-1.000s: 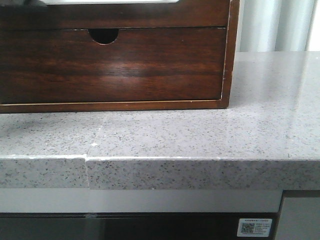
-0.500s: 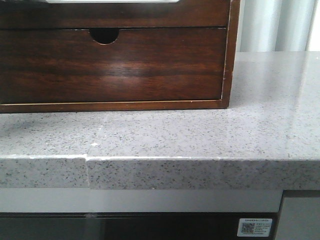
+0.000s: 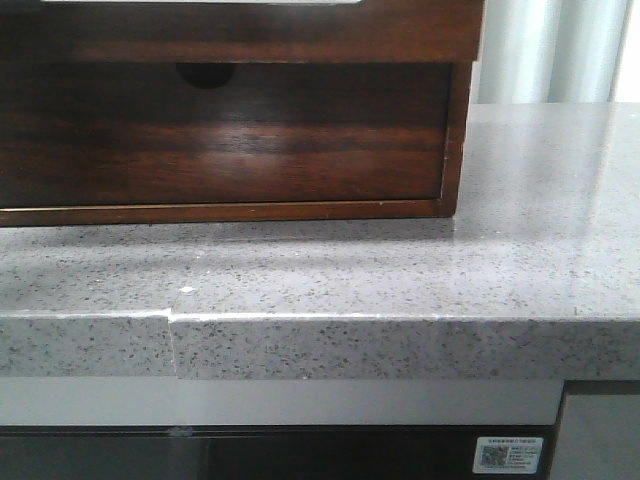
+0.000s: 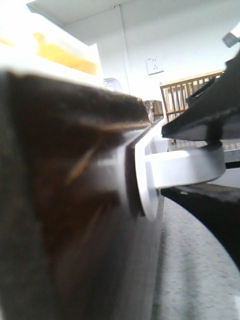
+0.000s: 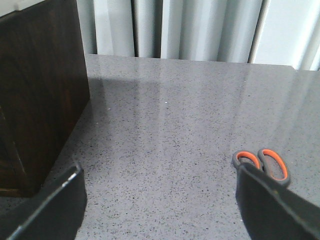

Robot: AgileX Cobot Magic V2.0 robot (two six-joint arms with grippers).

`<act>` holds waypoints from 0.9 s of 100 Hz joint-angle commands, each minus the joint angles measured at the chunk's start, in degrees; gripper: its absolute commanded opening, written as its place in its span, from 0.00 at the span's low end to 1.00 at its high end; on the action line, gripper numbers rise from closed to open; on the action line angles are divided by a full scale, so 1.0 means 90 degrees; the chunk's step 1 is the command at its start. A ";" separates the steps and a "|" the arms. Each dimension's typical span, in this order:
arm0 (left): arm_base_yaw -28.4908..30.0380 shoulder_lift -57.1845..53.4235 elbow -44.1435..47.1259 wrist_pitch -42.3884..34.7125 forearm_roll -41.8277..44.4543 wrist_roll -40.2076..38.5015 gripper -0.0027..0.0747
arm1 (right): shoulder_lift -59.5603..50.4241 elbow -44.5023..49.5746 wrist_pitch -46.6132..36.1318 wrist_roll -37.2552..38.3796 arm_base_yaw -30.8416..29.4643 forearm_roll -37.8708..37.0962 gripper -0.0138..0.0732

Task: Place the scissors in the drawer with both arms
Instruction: 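Pull the drawer open toward the robot with the left gripper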

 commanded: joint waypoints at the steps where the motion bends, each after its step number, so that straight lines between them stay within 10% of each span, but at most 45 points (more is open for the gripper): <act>1: 0.0002 -0.0713 0.0081 0.0852 -0.0046 0.0761 0.01 | 0.0069 -0.0205 -0.0545 -0.0056 -0.0047 -0.0019 0.80; 49: 0.0002 -0.2323 0.0717 0.0089 0.0302 0.0761 0.02 | 0.0069 -0.0205 -0.0521 -0.0056 -0.0047 -0.0019 0.80; 75: 0.0015 -0.2323 0.0717 -0.0264 0.0790 0.0771 0.48 | 0.0069 -0.0245 -0.0412 -0.0056 -0.0047 -0.0031 0.80; 90: 0.0024 -0.2333 0.0696 -0.0634 0.1407 0.0771 0.55 | 0.0145 -0.0634 0.0173 -0.0056 -0.0047 -0.0166 0.80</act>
